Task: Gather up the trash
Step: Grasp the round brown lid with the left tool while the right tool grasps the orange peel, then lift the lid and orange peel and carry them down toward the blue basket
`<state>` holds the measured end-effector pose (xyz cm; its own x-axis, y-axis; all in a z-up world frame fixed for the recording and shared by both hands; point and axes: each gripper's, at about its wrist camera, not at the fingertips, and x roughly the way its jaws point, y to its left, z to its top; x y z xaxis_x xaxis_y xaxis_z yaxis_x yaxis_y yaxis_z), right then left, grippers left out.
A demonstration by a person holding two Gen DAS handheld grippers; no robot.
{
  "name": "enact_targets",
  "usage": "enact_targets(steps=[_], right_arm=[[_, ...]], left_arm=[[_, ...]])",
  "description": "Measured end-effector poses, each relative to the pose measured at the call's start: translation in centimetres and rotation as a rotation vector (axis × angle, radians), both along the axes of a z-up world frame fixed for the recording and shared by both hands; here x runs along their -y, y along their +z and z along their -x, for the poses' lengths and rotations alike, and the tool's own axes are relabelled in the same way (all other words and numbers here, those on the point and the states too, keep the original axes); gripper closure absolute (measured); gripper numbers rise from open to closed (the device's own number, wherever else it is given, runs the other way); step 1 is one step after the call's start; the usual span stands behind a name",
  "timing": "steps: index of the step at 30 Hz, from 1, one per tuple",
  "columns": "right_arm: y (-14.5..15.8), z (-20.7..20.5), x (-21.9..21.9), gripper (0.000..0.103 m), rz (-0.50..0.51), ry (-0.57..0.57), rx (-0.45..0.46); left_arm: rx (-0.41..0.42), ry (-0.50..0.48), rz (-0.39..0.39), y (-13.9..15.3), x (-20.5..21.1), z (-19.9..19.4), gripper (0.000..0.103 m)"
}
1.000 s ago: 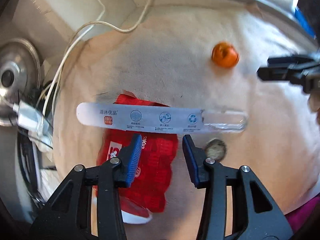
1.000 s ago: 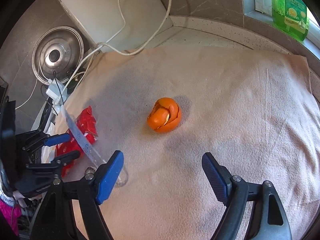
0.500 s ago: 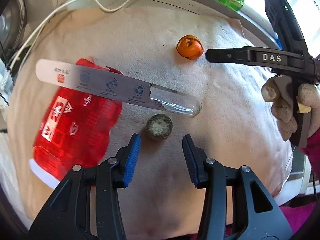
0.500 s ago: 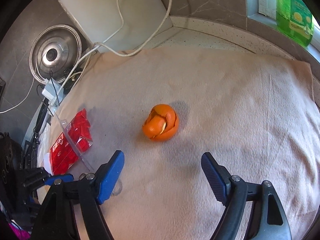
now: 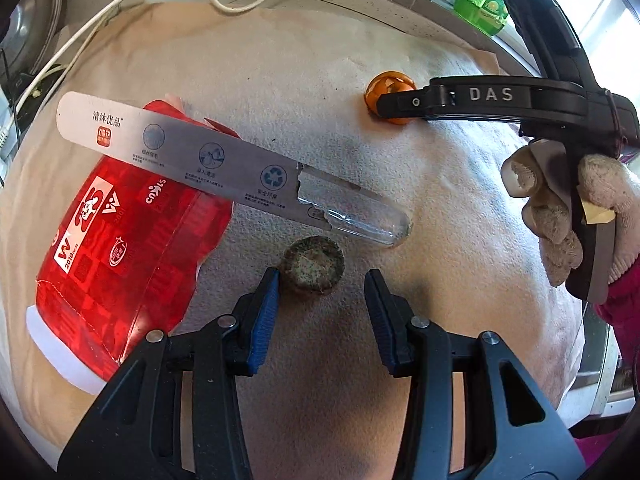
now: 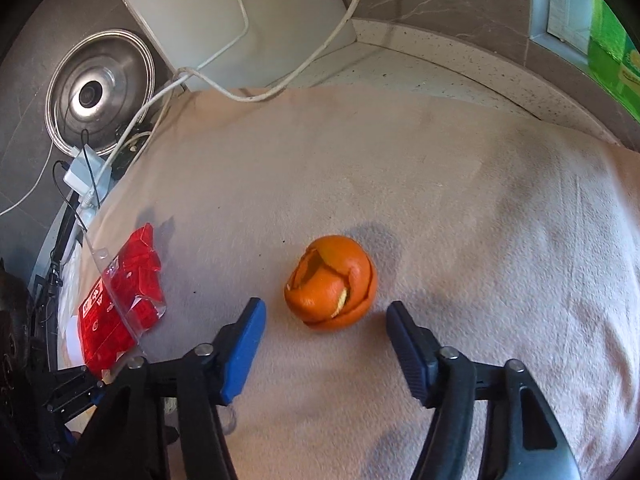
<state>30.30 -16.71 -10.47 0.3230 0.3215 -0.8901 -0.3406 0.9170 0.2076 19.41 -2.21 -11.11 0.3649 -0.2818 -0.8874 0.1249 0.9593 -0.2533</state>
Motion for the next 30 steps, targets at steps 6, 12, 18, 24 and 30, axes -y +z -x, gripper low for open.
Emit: enact_targets(steps=[6,12,18,24,30], right_arm=[[-0.3,-0.1,-0.9,0.056,0.057,0.014,0.018],[-0.1,0.0,-0.9,0.060,0.058,0.013,0.029],[0.7,1.4,-0.3,0.061,0.044,0.012,0.054],[1.8,3.5,0.1,0.062,0.032,0.013,0.080],[3.2,6.2,0.5,0.062,-0.003,0.020,0.096]], left_arm=[[0.003,0.025,-0.004,-0.2,-0.3,-0.3,0.072],[0.014,0.046,0.013,-0.1,-0.8,0.4,0.072],[0.029,0.053,0.012,0.3,-1.1,2.2,0.072],[0.048,0.072,0.007,1.4,-1.8,3.9,0.072],[0.085,0.073,-0.007,3.0,-2.6,6.3,0.072]])
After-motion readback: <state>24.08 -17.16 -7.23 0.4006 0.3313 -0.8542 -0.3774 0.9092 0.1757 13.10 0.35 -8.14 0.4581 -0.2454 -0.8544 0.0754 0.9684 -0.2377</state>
